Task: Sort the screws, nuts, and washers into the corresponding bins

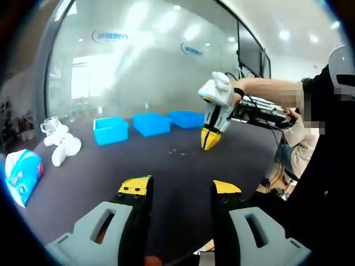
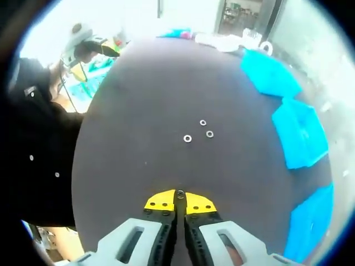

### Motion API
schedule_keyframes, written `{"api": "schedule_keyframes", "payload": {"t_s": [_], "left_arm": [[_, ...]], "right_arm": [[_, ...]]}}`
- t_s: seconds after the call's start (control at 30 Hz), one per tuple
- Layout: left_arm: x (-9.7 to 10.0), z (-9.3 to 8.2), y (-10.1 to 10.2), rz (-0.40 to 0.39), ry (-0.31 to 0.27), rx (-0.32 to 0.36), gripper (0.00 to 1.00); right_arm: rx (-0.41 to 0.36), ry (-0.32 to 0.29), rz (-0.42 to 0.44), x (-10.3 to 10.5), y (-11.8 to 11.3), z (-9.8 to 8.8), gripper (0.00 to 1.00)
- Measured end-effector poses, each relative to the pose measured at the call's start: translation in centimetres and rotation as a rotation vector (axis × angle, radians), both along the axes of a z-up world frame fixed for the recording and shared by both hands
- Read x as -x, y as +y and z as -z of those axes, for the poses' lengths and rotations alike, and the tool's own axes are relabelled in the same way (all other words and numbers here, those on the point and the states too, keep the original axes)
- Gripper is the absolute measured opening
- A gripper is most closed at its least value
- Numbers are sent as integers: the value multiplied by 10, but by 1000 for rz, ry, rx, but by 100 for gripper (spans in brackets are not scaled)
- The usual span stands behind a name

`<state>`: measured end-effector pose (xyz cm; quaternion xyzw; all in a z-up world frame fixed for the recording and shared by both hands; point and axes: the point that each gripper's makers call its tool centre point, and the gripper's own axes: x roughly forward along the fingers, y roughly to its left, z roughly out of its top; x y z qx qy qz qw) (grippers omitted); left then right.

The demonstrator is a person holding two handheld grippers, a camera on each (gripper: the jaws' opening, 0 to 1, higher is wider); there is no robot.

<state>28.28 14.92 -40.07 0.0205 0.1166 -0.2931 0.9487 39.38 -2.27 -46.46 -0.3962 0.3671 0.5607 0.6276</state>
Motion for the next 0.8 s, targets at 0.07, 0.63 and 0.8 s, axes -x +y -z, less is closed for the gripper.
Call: {"api": "schedule_keyframes", "payload": {"t_s": [0.07,0.63,0.8], "left_arm": [[-1,-2,2,-8,-5,3,37],[-3,-21,20,-67,-60,25,37],[-4,-29,25,-95,-79,40,37]], "right_arm": [[-22,2,7,3,1,-5,2],[-567,-246,334,3,-9,-97,2],[-704,-368,488,2,-26,-116,2]]}}
